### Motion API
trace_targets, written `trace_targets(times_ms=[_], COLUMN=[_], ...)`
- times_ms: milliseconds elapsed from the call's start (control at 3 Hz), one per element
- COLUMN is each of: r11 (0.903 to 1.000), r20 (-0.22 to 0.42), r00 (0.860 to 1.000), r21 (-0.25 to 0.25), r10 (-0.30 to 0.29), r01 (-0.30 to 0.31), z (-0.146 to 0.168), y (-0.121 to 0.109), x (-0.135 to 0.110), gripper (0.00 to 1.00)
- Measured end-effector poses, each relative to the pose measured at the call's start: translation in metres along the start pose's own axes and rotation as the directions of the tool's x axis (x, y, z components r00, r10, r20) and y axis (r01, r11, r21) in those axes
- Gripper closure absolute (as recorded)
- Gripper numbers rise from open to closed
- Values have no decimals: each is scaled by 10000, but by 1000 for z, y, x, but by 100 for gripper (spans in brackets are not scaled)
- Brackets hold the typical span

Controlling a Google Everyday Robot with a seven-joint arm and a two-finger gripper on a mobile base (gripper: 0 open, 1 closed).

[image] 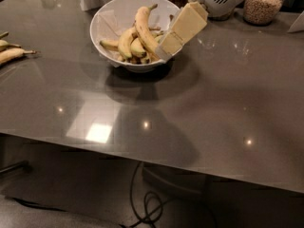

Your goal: Pick banana from white bowl

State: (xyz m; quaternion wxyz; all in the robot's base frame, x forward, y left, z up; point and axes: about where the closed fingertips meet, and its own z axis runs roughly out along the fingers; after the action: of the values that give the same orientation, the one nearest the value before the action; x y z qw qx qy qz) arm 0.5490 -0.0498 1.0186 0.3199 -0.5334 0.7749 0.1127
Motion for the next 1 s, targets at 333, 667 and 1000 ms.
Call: trace_targets(times_ms=[333, 667, 1000], r11=[9995, 9950, 9876], r20=[743, 2199, 3204], r00=[9970, 9717, 9373], r21=[217, 312, 282], r10=[229, 857, 1373], r01=[-246, -948, -1543], z=[7, 33, 56], y=[-6, -26, -49], x=[-11, -39, -64], gripper=[0, 0, 0])
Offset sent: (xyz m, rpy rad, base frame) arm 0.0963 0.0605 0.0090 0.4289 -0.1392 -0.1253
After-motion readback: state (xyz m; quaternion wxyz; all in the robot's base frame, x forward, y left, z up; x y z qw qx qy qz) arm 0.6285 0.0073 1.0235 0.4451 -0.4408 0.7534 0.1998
